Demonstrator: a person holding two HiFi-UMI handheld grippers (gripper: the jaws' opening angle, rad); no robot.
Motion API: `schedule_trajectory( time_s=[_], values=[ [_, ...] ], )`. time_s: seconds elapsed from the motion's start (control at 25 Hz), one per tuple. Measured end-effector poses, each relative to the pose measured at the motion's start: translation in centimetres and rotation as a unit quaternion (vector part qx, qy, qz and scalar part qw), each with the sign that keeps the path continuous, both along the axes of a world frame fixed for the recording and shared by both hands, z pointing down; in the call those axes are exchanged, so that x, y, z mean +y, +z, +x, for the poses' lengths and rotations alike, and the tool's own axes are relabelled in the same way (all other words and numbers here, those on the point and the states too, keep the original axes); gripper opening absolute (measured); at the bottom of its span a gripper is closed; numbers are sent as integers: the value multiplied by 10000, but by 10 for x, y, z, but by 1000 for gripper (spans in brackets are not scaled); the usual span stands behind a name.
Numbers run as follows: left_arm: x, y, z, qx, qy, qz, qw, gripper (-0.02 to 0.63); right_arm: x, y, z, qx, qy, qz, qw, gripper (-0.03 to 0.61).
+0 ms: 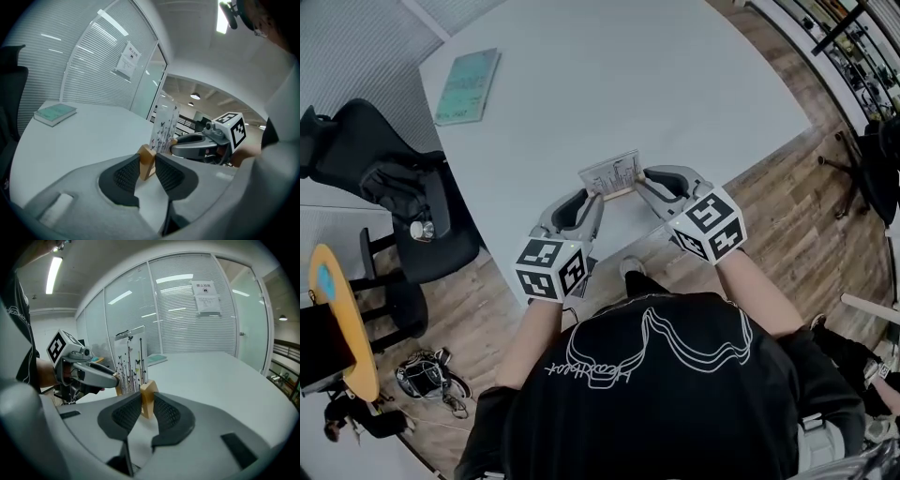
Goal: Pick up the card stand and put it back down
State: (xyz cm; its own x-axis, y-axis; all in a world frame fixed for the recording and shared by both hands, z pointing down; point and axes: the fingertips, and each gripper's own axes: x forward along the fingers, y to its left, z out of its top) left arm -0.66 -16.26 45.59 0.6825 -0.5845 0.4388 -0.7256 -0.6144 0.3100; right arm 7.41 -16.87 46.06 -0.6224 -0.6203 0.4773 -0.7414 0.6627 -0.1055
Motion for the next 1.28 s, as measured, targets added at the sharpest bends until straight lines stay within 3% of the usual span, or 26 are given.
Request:
schedule_trajectory(
  time_s=[0.52,0.84,1.28],
  values=[
    [94,-66,-22,-34,6,416,9991,109,95,-67,-22,-78,-27,409,9991,84],
    [163,-86,-40,-13,59,627,9980,109,164,-85,-39,-143,40,605,9981,84],
    [232,-84,-45,-52,195,623,9979,109,236,-86,-44,-135,181,636,9977,84]
  ],
)
